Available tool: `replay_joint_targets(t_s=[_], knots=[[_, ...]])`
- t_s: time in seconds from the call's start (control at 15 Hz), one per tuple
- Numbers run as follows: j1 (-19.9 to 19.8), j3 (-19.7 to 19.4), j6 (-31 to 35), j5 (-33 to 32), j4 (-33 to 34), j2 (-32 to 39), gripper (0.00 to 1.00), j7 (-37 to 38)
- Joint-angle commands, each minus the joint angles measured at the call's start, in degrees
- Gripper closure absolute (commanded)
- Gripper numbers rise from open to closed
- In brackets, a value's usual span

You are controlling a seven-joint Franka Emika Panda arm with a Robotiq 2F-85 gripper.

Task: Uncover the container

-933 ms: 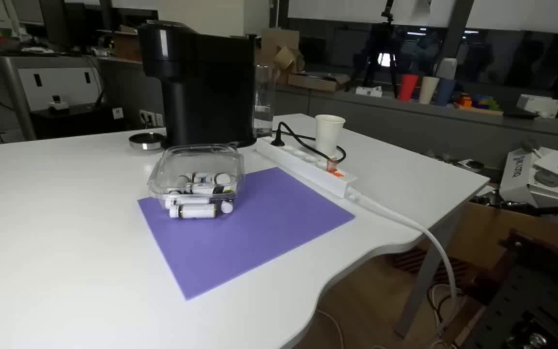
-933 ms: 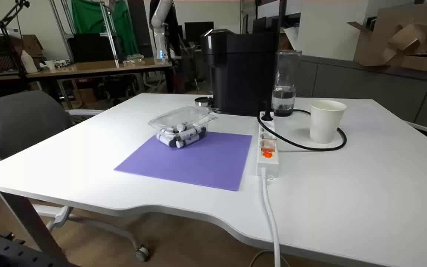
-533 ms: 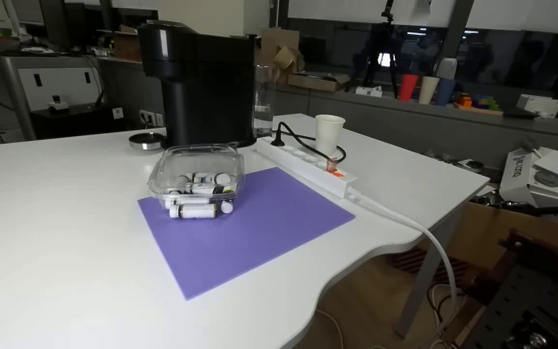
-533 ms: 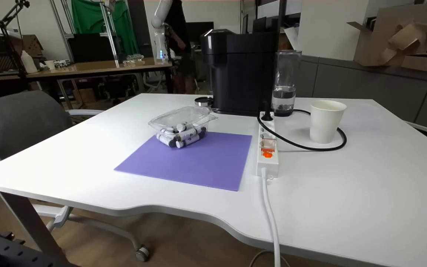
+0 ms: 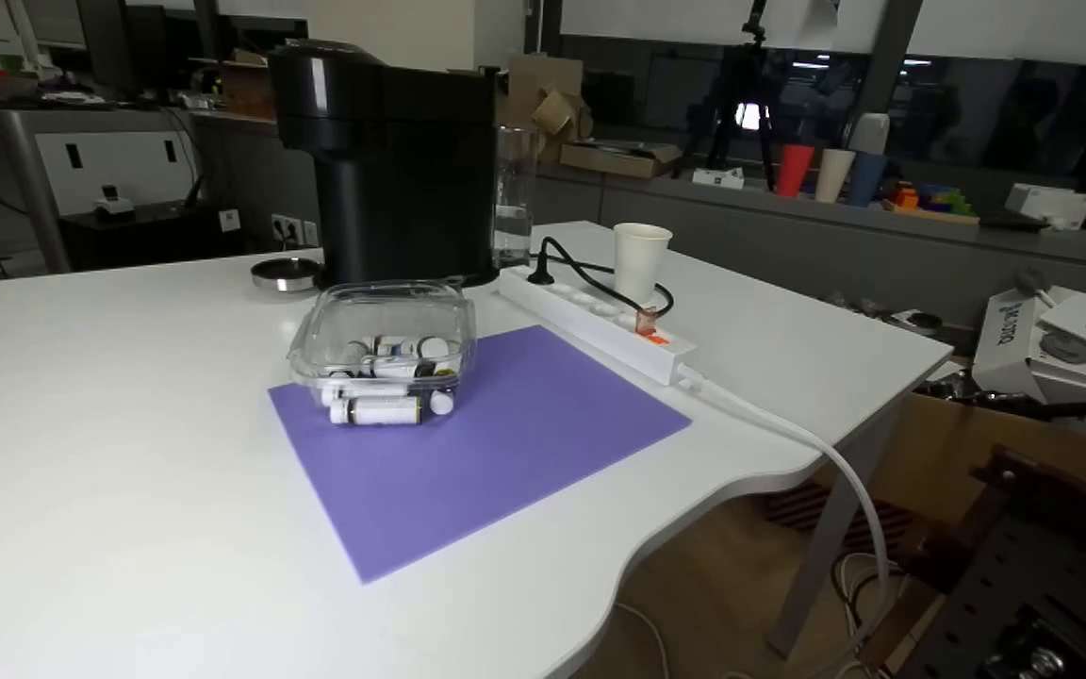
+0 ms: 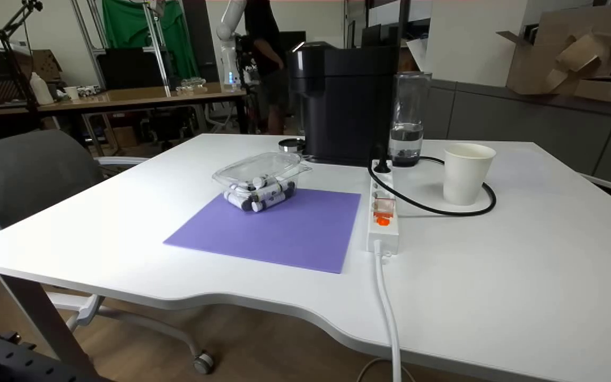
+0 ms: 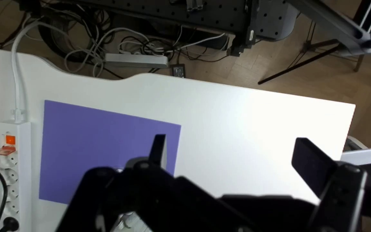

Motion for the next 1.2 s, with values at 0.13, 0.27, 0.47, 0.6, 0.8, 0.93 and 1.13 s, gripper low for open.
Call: replay_joint_targets(t_s=[0.13, 0.27, 0.47, 0.6, 0.8, 0.93, 1.13], knots=[[-8.15, -3.77, 8.95, -13.17, -2.39, 0.03, 0.00, 4.22], [-11.50, -5.76, 13.00, -17.92, -2.62, 1.64, 0.00, 4.21], [-15.74, -9.43, 21.36, -23.36, -1.58, 6.47, 0.00, 3.07], [-16.44, -12.99, 25.38, -21.68, 0.33, 10.85, 0.00, -0.33], [-14.10, -19.49, 30.65, -11.99, 2.13, 16.28, 0.00, -13.25], [-12.71, -22.55, 31.81, -3.88, 3.68, 19.57, 0.00, -24.06], [-13.78, -22.38, 31.73, -2.42, 2.21, 19.29, 0.00, -25.39]])
